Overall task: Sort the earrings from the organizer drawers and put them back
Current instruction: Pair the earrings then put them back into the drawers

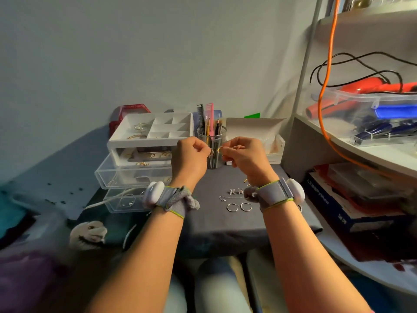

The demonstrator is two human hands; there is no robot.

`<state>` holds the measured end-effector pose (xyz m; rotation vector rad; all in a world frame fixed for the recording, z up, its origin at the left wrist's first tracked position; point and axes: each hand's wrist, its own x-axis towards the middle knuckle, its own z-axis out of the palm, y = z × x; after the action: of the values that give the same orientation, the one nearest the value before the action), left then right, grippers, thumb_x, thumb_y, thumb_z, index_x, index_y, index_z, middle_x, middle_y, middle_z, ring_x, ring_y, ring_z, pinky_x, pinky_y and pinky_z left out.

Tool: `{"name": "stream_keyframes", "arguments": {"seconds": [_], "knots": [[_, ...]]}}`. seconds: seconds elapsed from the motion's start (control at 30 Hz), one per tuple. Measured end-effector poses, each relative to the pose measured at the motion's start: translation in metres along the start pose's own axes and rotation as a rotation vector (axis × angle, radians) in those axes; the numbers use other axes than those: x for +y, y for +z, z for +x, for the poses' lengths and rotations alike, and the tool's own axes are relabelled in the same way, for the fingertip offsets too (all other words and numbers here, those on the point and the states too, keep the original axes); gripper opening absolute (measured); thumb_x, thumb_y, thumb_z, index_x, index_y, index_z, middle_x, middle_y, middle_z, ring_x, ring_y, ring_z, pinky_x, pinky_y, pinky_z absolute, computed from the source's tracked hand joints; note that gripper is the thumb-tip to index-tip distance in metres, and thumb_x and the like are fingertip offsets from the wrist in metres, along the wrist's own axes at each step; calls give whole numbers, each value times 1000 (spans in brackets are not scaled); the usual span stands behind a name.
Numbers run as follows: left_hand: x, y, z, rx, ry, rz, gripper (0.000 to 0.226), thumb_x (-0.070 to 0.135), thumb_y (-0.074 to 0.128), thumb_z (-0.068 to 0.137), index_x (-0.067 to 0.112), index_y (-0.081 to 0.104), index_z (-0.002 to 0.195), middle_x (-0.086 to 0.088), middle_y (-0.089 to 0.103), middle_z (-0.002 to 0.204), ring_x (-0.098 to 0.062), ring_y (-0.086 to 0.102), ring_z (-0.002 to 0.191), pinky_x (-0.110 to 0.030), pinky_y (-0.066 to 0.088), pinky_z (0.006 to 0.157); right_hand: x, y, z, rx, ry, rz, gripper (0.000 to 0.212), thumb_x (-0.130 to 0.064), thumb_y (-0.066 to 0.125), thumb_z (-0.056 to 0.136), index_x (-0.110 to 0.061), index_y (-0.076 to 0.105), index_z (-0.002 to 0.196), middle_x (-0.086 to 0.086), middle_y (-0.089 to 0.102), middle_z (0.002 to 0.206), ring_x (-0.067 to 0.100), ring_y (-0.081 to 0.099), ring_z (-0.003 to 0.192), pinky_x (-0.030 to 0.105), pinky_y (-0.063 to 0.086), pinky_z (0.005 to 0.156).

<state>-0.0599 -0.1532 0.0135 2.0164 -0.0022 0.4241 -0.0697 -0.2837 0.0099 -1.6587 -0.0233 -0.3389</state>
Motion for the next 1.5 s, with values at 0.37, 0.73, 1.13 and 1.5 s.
{"name": "stream_keyframes", "arguments": {"seconds": [0.37, 0.73, 1.13, 1.5], "knots": [[-24, -57, 19, 29, -37, 6, 15, 13, 67, 85, 21, 67, 72, -1, 70, 78, -24, 69, 77, -38, 59, 74, -8, 57, 7, -66, -27, -64, 7, 1, 67, 83, 4, 68, 89, 9, 64, 69, 6, 58, 49, 14, 45, 46], [-53, -93, 49, 18, -30, 124, 22, 11, 69, 84, 22, 67, 65, -1, 69, 74, -25, 68, 77, -38, 58, 76, -8, 108, 32, -144, -112, -335, 11, -1, 70, 75, -10, 68, 69, 10, 68, 64, 18, 61, 60, 33, 55, 64], [-76, -106, 87, -205, -84, 476, 18, 5, 68, 84, 21, 75, 85, -8, 70, 101, -25, 62, 89, -34, 55, 80, -12, 146, 57, -486, -84, -825, 6, -4, 69, 78, -8, 72, 81, 9, 73, 77, 13, 63, 62, 16, 49, 54], [-82, -108, 104, -449, -126, 744, 22, -8, 49, 84, -4, 67, 97, -16, 62, 79, -26, 55, 69, -27, 43, 54, -5, 169, 68, -729, 16, -1065, 19, -14, 75, 78, -15, 77, 96, -1, 71, 77, 5, 58, 59, 20, 51, 59]]}}
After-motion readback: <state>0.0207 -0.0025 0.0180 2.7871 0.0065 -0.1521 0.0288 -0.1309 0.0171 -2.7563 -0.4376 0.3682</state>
